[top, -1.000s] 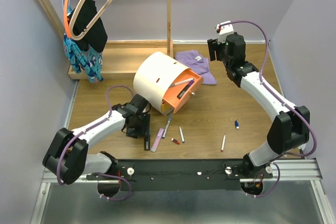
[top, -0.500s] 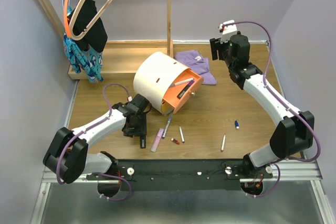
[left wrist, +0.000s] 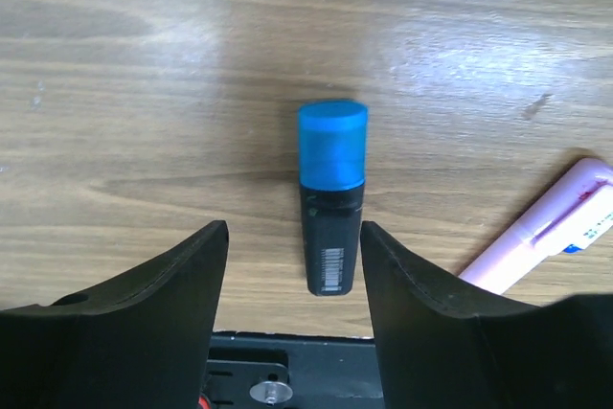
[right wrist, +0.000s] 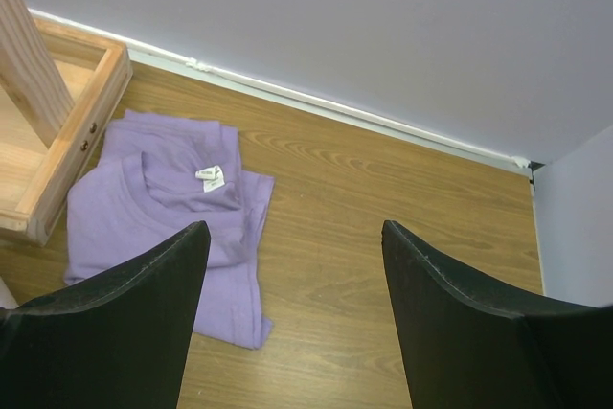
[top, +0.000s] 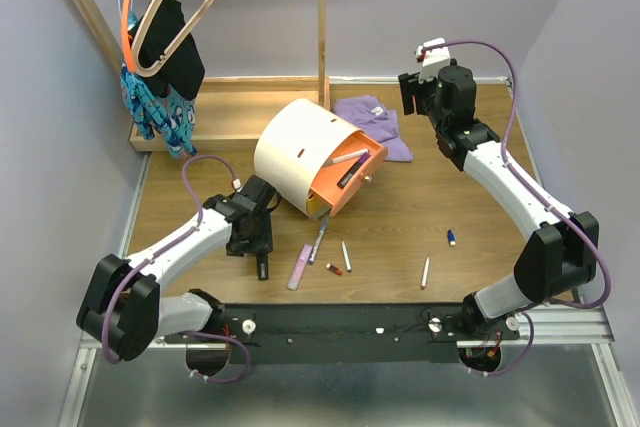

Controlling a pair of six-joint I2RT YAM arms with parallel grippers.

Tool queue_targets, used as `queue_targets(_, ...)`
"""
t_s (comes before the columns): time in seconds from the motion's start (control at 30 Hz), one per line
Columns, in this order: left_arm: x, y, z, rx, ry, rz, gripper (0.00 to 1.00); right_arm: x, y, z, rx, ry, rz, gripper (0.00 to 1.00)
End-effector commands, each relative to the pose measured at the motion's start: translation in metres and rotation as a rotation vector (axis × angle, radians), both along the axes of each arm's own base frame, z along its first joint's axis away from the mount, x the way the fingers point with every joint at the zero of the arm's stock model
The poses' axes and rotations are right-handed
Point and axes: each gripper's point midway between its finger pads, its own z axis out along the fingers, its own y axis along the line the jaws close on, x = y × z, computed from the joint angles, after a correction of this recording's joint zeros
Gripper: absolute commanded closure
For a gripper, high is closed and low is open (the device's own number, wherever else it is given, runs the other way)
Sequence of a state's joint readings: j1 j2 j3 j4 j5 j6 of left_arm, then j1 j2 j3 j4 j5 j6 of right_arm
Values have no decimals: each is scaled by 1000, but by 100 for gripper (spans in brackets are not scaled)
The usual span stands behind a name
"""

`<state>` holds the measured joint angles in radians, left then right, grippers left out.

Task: Sort the stationery into containers
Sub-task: Move the pen to the center of the board, then pick up the pen from the center of the board.

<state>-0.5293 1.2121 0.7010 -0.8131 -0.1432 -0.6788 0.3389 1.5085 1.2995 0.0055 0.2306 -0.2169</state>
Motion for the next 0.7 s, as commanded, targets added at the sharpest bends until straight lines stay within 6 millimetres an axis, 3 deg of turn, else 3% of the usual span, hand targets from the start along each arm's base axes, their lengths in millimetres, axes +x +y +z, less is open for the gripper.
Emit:
queue_targets(0.0,5,-10,0,-53,-28,-48,33,4,7,15,34,-30,31,20)
queue_targets(0.4,-8,-13,-28,-72,47,-67,31,1,9,6,41,-10,47,21)
queue_targets(0.5,-10,-15,-29,-84,50,-68,43,-1,10,3,42,-4,52,21)
queue_targets(0.63,-6,-16,-23,-93,29,-74,77,-2,12,3,45,-1,64,22)
queue_targets(0.67,-3,-17,-19,-101,11,-78,82,-2,12,4,42,-3,63,22)
